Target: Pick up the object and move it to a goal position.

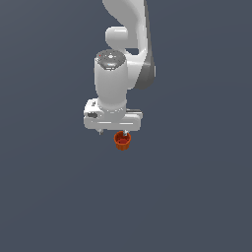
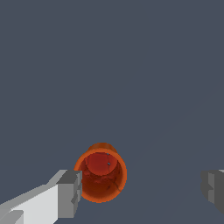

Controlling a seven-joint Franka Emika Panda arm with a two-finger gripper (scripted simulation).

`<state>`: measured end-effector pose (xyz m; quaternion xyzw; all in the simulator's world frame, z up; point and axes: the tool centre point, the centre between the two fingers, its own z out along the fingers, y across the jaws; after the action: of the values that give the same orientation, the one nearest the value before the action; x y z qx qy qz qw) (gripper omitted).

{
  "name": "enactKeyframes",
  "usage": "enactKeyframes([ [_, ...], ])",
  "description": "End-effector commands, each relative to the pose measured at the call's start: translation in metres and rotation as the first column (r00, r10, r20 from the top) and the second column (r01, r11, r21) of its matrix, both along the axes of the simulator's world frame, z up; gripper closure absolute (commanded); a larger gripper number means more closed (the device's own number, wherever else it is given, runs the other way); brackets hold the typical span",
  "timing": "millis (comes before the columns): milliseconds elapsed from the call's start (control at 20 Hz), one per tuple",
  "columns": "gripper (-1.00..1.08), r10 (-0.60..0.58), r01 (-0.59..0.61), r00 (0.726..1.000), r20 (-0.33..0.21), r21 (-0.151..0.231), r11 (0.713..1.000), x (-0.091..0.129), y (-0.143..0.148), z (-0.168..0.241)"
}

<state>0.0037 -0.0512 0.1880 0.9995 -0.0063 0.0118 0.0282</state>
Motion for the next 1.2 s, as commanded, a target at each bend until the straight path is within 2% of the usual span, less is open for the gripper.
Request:
enactKeyframes([
  [0, -0.2, 0.0, 0.0, 1.0, 0.0, 0.0, 1.0, 0.0, 0.0, 0.0],
  [650, -0.2, 0.041, -0.041, 0.999, -0.006, -0.001, 0.999, 0.001, 0.005, 0.001],
  [950, -0.2, 0.112, -0.113, 0.993, -0.045, -0.014, 0.994, 0.002, 0.008, -0.006],
  [1150, -0.2, 0.193, -0.195, 0.977, -0.092, -0.024, 0.98, 0.002, 0.012, -0.015],
])
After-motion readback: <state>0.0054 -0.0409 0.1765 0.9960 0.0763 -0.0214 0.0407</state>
